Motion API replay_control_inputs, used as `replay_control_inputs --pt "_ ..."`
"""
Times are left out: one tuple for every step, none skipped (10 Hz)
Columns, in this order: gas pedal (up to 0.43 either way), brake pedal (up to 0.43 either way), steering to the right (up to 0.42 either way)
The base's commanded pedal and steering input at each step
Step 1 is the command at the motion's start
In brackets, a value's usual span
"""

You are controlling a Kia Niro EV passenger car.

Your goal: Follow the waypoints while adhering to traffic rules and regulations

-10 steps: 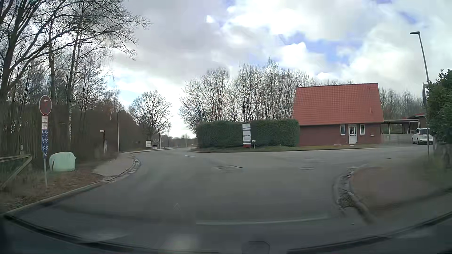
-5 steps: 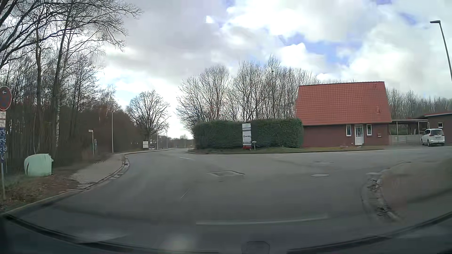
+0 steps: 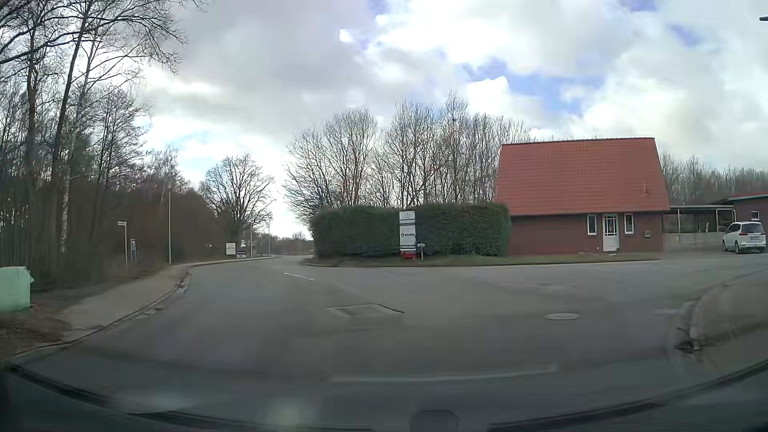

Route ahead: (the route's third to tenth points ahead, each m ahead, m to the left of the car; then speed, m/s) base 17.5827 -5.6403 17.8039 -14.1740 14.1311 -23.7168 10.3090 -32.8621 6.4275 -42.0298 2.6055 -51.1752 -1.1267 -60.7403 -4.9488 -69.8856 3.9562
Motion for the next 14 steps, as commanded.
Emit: replay_control_inputs --pt "0.079 0.000 0.135" --pt "0.079 0.000 0.154" --pt "0.079 0.000 0.173" --pt "0.079 0.000 0.191" --pt "0.087 0.000 0.204" --pt "0.087 0.000 0.218" --pt "0.087 0.000 0.228" --pt "0.087 0.000 0.236" --pt "0.087 0.000 0.246" --pt "0.087 0.000 0.256" --pt "0.087 0.000 0.264" --pt "0.087 0.000 0.274" --pt "0.087 0.000 0.284" --pt "0.087 0.000 0.290"
